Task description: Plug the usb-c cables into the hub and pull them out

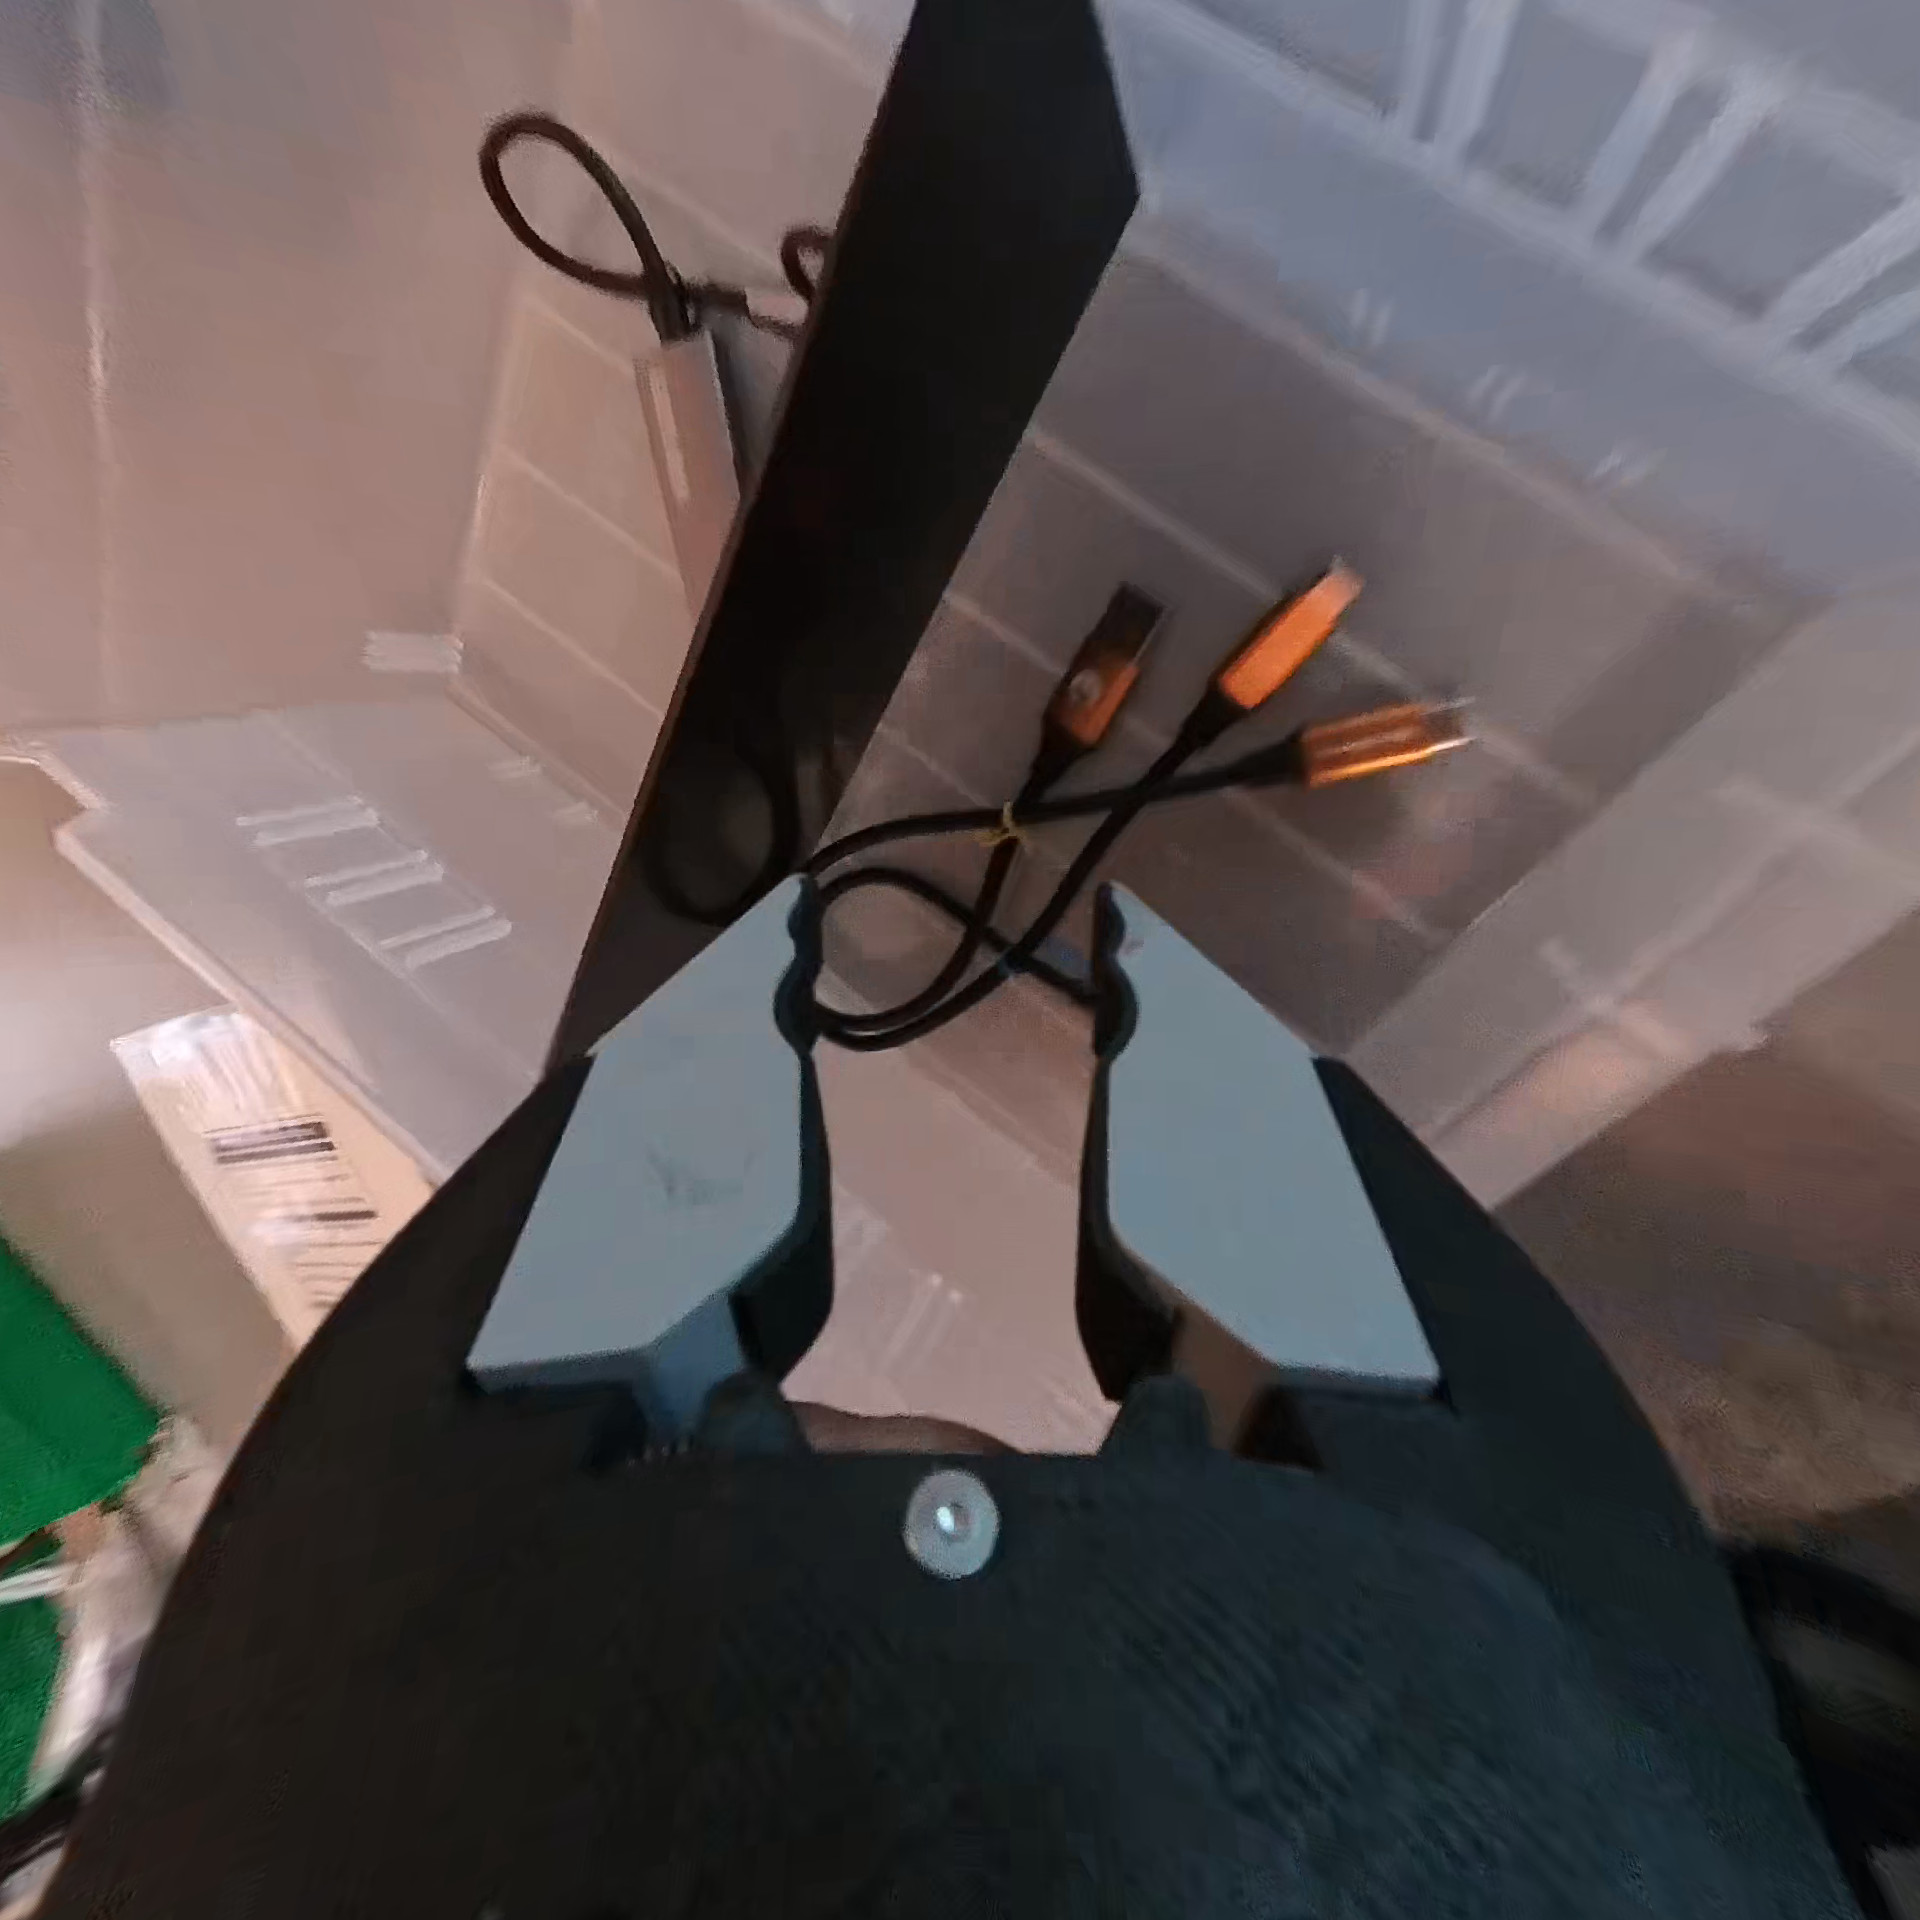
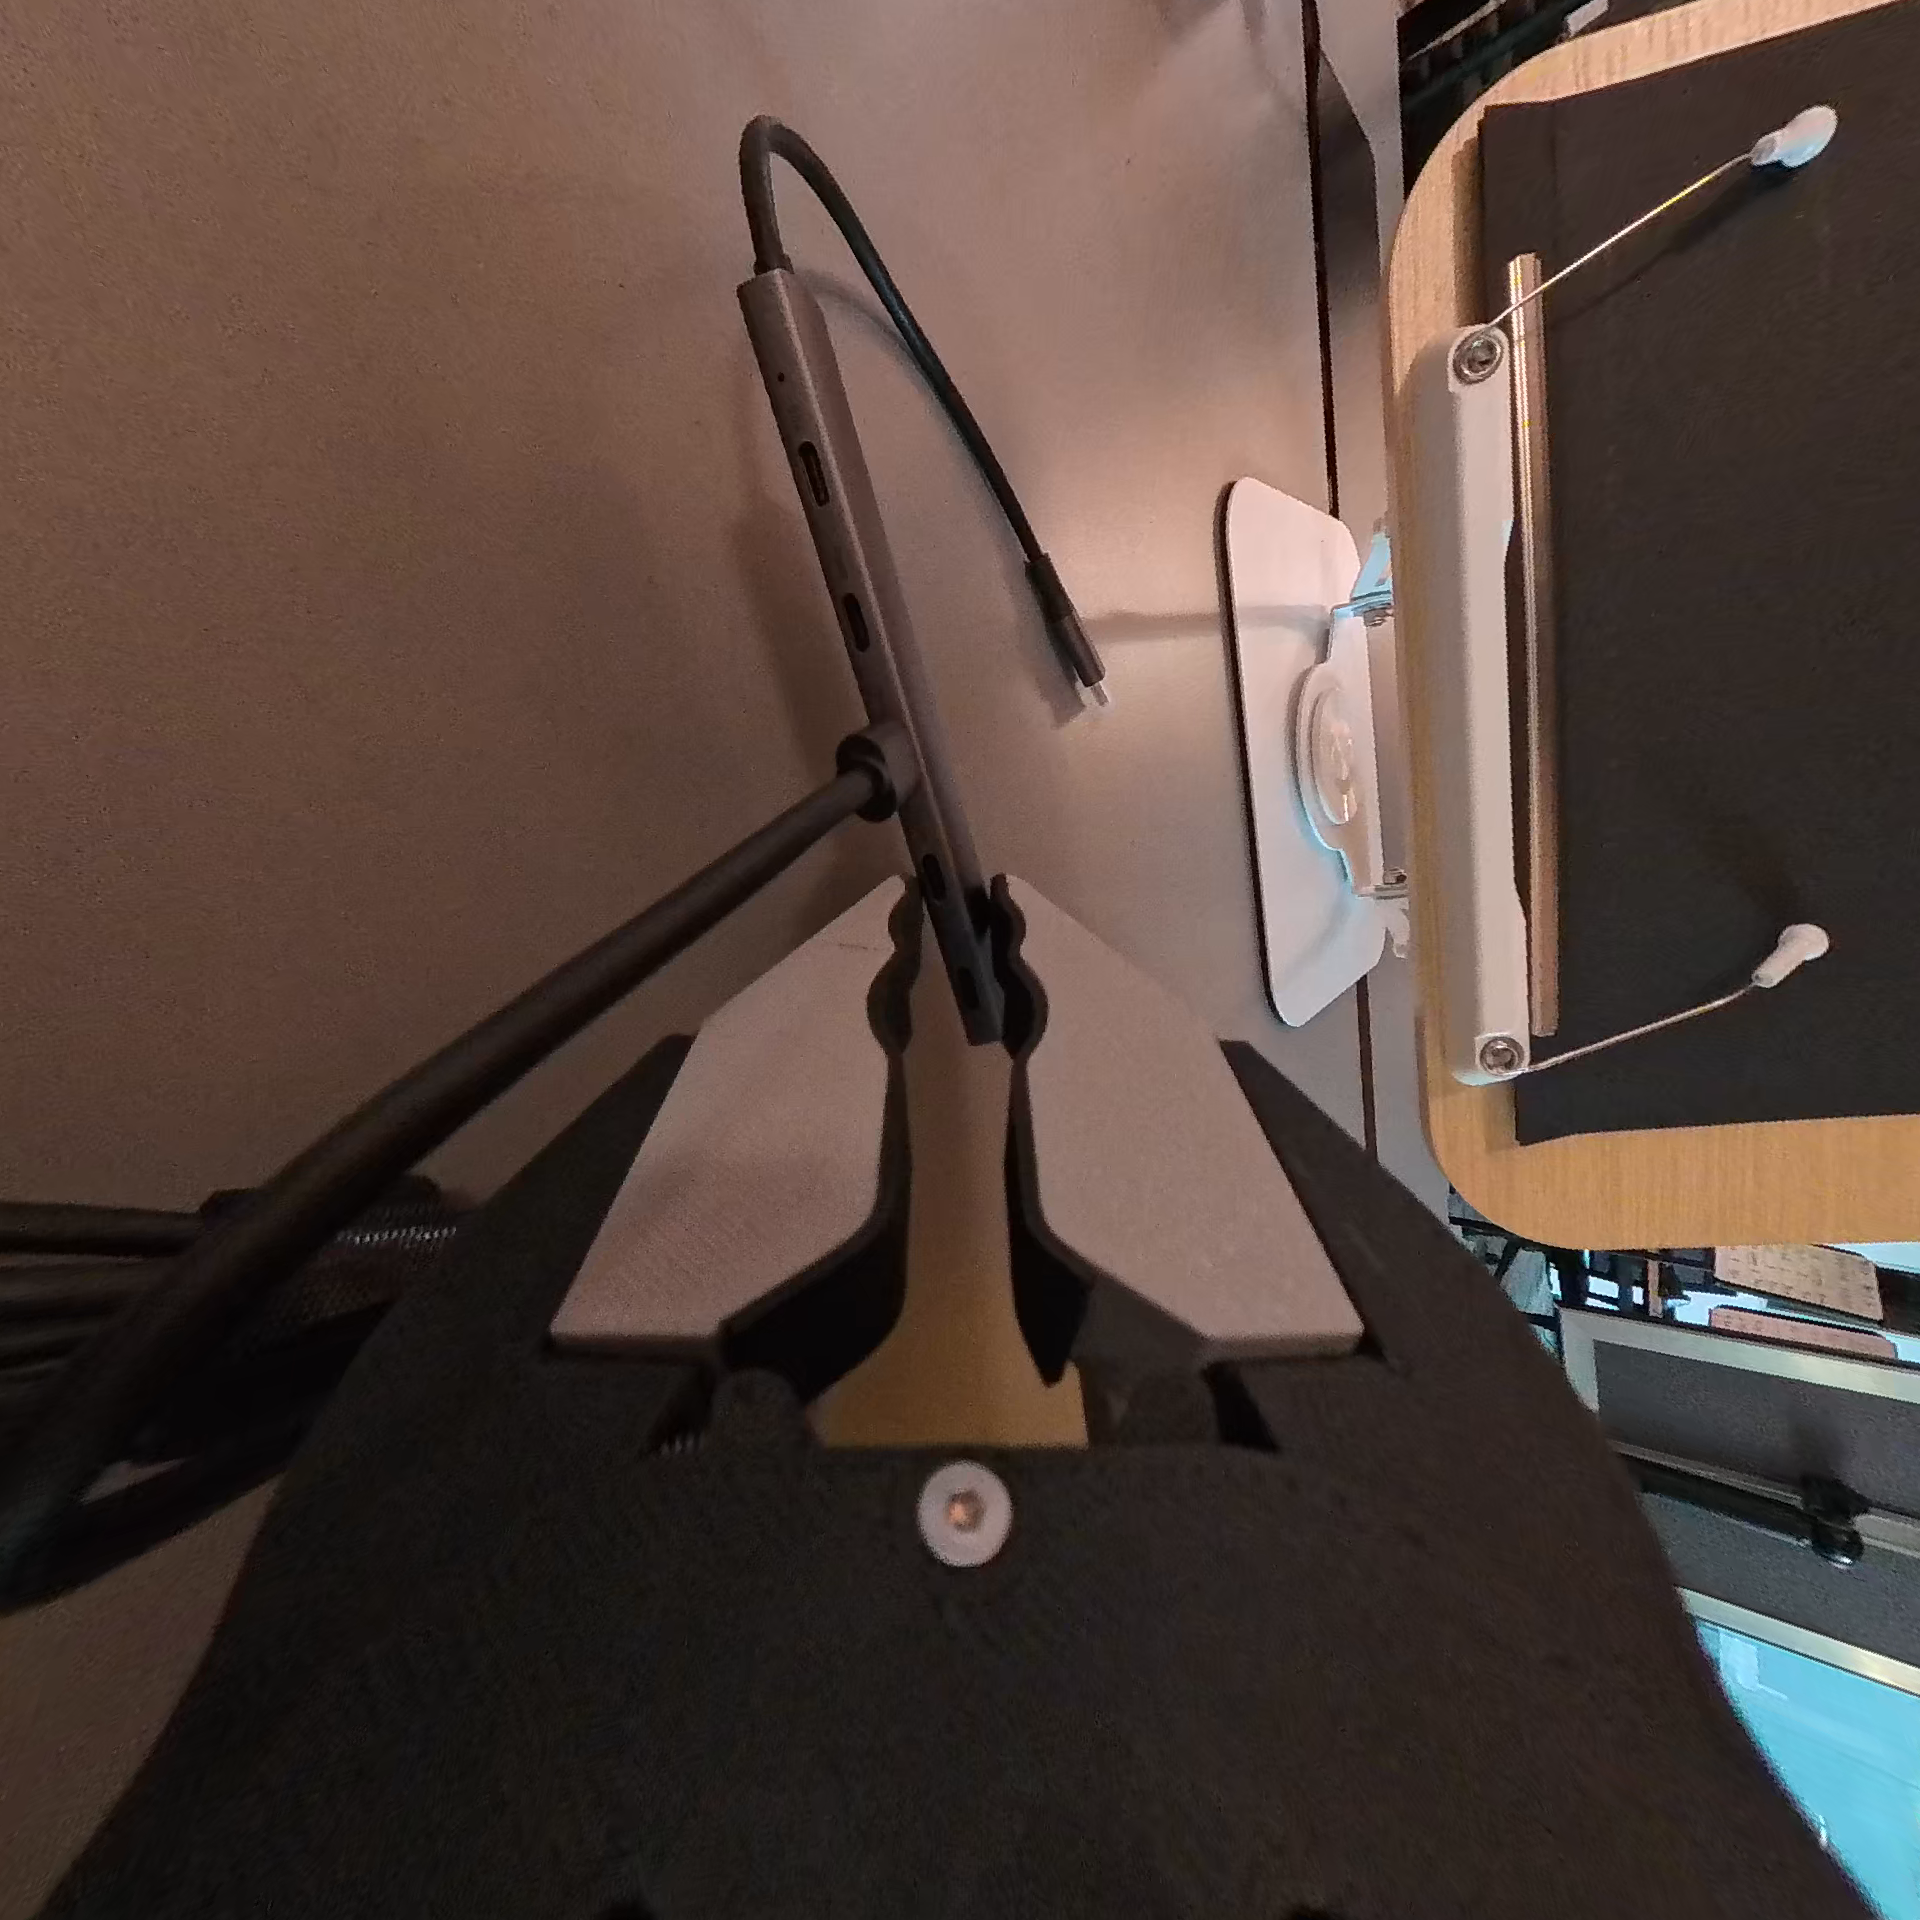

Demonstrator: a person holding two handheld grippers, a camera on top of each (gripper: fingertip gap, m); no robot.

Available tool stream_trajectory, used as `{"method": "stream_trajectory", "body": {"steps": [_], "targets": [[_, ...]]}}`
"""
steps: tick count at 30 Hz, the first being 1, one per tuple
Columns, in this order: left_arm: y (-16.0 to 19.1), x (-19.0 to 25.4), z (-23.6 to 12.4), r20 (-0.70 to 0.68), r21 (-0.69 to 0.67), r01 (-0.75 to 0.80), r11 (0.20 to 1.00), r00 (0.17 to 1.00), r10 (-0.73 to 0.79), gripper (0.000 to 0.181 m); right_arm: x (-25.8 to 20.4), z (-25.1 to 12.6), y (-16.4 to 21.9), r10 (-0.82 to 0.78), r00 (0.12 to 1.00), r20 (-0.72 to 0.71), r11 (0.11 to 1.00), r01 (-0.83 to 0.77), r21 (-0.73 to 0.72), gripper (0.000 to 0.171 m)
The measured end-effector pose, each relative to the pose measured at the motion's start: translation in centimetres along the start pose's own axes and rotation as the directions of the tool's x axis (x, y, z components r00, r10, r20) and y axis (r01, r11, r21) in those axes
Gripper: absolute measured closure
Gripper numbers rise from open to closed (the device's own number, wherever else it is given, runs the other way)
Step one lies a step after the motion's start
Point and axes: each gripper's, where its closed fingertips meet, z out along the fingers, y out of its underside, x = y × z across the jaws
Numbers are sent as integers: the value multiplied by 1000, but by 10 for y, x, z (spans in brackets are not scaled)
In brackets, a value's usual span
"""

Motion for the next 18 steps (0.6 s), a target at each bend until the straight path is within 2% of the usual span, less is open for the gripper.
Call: {"method": "stream_trajectory", "body": {"steps": [2,6,11,14,18], "targets": [[9,-13,10,50,-79,-74,994,996,78,132,0,0,0,-3,1000,-1,1000,3,-2,163],[17,-11,27,35,-155,-278,948,957,286,137,0,1,1,-3,1000,4,1000,3,-5,163],[9,-1,32,-28,-119,-445,888,895,445,143,-1,1,0,-10,1000,6,1000,10,-10,162],[10,-1,30,-108,-150,-453,879,891,441,144,-3,1,-1,-20,1000,6,1000,20,-15,163],[4,-4,36,-143,-164,-450,878,891,430,144,-4,1,-2,-23,1000,9,1000,23,-17,163]]}}
